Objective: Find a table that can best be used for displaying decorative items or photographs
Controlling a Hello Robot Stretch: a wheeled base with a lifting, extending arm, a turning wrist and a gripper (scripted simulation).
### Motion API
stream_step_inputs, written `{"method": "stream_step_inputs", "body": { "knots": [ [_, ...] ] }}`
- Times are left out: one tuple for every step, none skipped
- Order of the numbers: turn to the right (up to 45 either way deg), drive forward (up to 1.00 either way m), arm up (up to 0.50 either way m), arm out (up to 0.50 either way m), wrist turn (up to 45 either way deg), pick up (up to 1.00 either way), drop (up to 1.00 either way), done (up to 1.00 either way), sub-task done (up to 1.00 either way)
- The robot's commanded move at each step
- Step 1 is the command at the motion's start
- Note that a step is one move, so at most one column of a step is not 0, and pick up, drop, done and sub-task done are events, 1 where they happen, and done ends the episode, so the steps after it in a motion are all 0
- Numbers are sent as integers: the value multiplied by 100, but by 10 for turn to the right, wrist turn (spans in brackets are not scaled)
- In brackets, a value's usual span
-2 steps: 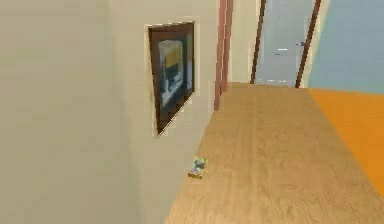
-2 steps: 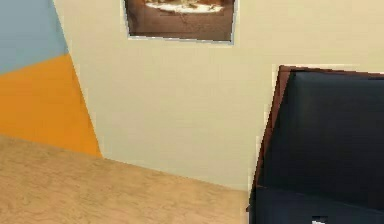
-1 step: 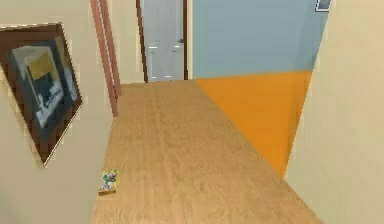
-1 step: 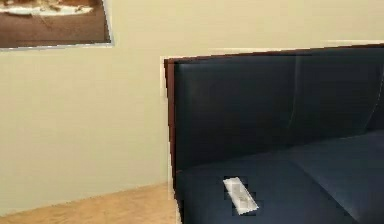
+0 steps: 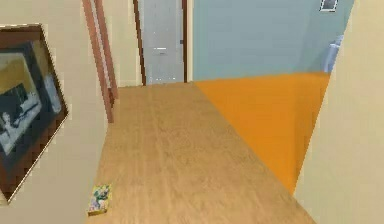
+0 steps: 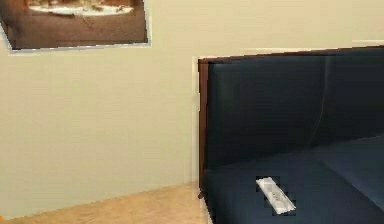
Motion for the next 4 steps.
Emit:
{"method": "stream_step_inputs", "body": {
  "knots": [
    [420,0,0,0,0,0,0,0,0],
    [0,25,0,0,0,0,0,0,0],
    [-450,0,0,0,0,0,0,0,0],
    [0,100,0,0,0,0,0,0,0]
  ]
}}
